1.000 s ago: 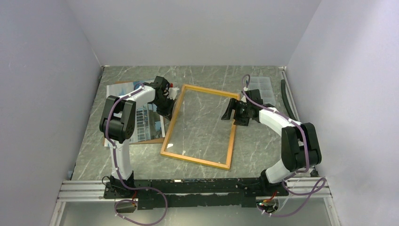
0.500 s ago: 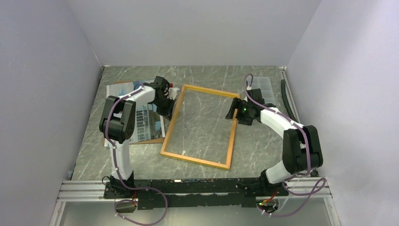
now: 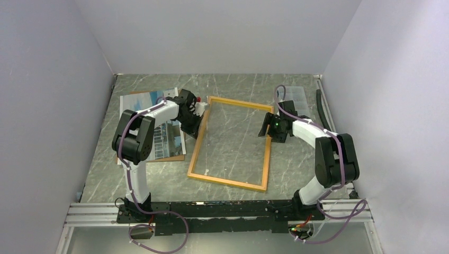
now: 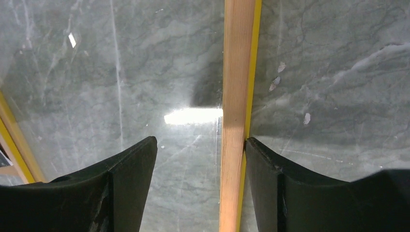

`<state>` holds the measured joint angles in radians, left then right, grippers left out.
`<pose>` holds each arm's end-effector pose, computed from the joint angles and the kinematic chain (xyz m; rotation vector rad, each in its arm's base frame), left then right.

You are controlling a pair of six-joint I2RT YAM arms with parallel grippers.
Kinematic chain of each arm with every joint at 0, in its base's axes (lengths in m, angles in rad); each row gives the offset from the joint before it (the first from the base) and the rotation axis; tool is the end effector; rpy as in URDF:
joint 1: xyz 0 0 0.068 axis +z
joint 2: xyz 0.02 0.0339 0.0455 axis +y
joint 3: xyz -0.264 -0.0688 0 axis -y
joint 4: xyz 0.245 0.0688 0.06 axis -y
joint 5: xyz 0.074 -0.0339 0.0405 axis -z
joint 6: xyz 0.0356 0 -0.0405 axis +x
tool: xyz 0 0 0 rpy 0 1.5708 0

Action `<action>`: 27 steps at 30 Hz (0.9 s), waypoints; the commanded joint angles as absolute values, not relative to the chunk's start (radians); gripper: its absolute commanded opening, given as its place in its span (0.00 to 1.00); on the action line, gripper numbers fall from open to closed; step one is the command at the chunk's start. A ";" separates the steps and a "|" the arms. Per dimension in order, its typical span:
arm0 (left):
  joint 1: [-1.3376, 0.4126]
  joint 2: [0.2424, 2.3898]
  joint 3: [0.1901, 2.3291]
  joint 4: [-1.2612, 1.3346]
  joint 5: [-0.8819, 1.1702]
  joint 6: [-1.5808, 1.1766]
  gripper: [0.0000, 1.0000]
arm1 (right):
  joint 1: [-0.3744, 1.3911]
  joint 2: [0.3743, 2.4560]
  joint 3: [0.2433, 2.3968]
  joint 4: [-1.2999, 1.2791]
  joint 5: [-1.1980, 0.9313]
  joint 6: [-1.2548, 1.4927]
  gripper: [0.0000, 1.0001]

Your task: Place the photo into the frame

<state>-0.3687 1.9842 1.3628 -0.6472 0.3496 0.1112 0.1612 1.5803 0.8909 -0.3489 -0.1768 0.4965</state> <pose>0.3614 -0.1527 0.1588 0.7483 2.7374 -0.5523 0.3001 0.0551 0.1740 0.3801 2.6306 0.4569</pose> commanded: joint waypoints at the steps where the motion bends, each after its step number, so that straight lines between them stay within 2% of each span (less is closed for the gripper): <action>1: -0.382 1.952 1.328 -0.672 0.381 0.106 0.03 | 0.150 1.627 0.956 -0.322 -0.217 0.481 0.70; 5: -0.376 1.927 1.355 -0.713 0.385 0.111 0.03 | 0.148 1.636 1.022 -0.368 -0.172 0.487 0.70; 7: -0.347 1.906 1.398 -0.751 0.394 0.116 0.07 | 0.152 1.599 1.060 -0.396 -0.107 0.497 0.70; 11: -0.198 1.869 1.557 -0.874 0.439 0.135 0.31 | 0.260 1.546 1.141 -0.421 0.009 0.531 0.72; 15: -0.019 1.818 1.673 -0.942 0.392 0.190 0.66 | 0.448 1.658 1.297 -0.415 0.007 0.578 0.72; 17: 0.072 1.798 1.686 -0.942 0.332 0.218 0.88 | 0.544 1.748 1.397 -0.406 0.004 0.591 0.72; 18: 0.114 1.794 1.685 -0.947 0.301 0.234 0.93 | 0.587 1.818 1.476 -0.406 -0.024 0.594 0.72; 24: 0.394 1.821 1.615 -0.957 0.265 0.311 0.94 | 0.786 2.120 1.841 -0.464 -0.114 0.596 0.73; 27: 0.472 1.832 1.535 -0.925 0.257 0.338 0.92 | 0.842 2.233 1.978 -0.521 -0.130 0.588 0.73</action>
<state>0.3985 1.8050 1.6249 -0.8925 0.2817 0.2653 0.7879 2.1319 1.8187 -0.4278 -0.0887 0.5842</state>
